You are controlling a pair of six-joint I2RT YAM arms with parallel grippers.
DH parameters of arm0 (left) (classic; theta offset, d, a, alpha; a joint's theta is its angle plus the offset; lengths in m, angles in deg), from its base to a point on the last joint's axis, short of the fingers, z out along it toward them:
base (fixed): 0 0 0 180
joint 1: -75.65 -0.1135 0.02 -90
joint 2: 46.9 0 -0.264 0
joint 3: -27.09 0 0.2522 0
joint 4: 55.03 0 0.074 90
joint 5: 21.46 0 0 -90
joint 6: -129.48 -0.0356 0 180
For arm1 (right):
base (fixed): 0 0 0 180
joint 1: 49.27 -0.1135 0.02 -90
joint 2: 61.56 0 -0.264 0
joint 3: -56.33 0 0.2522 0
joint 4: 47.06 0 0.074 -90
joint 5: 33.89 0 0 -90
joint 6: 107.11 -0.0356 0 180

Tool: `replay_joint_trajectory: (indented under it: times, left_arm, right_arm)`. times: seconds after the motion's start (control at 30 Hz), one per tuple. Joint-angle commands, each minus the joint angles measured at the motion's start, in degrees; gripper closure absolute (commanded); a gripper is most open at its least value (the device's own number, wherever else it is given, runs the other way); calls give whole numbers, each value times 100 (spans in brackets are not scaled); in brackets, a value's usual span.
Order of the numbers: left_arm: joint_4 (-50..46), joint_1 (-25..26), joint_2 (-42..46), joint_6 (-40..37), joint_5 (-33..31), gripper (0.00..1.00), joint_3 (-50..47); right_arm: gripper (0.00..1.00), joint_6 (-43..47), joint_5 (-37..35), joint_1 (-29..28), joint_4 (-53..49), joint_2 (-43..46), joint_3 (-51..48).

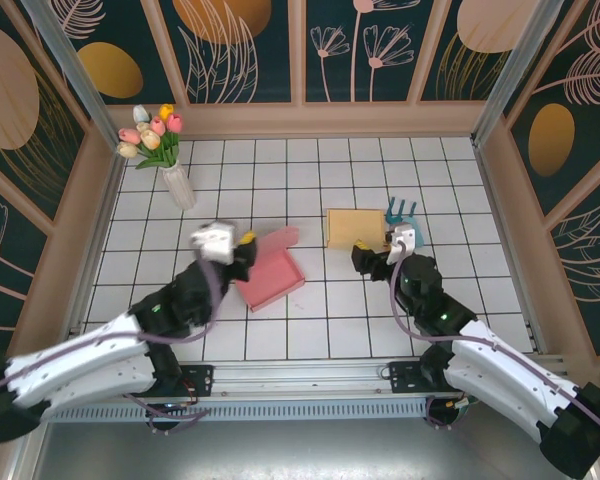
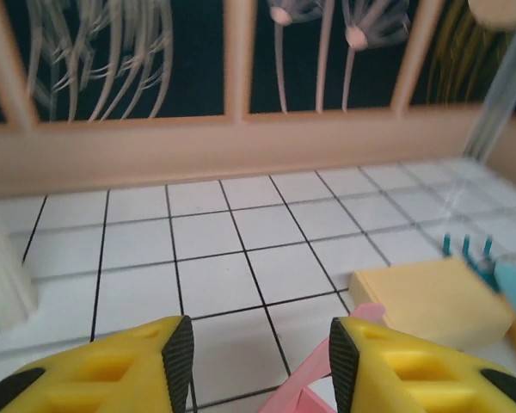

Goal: Fold the paper box

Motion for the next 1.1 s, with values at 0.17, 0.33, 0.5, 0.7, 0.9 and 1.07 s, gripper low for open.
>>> replay_joint_trajectory:
  times: [0.17, 0.33, 0.5, 0.7, 0.9, 1.07]
  left_arm:
    - [-929, 9, 1243, 2220, -659, 43, -1080]
    - [-981, 15, 1258, 2315, -559, 40, -1267]
    - [-1501, 10, 1797, 2354, -521, 39, -1256]
    - [-1927, 14, 2421, 2447, -467, 39, -1294]
    - [-2201, 14, 2788, 2523, -457, 39, -1361]
    - [-1857, 15, 2680, 2394, -253, 39, -1526]
  right_arm:
    - [20, 965, 2107, -63, 788, -692, 732]
    - [19, 3151, 2524, -760, 391, -2223, 1818]
    - [24, 5148, 2116, -1157, -1453, -3980, 3690]
    - [26, 6464, 2132, -1224, -2205, -5187, 4806]
    - [38, 7053, 2299, -1279, -3242, -6008, 5691]
    - [76, 7117, 2232, -1278, -3632, -6286, 5940]
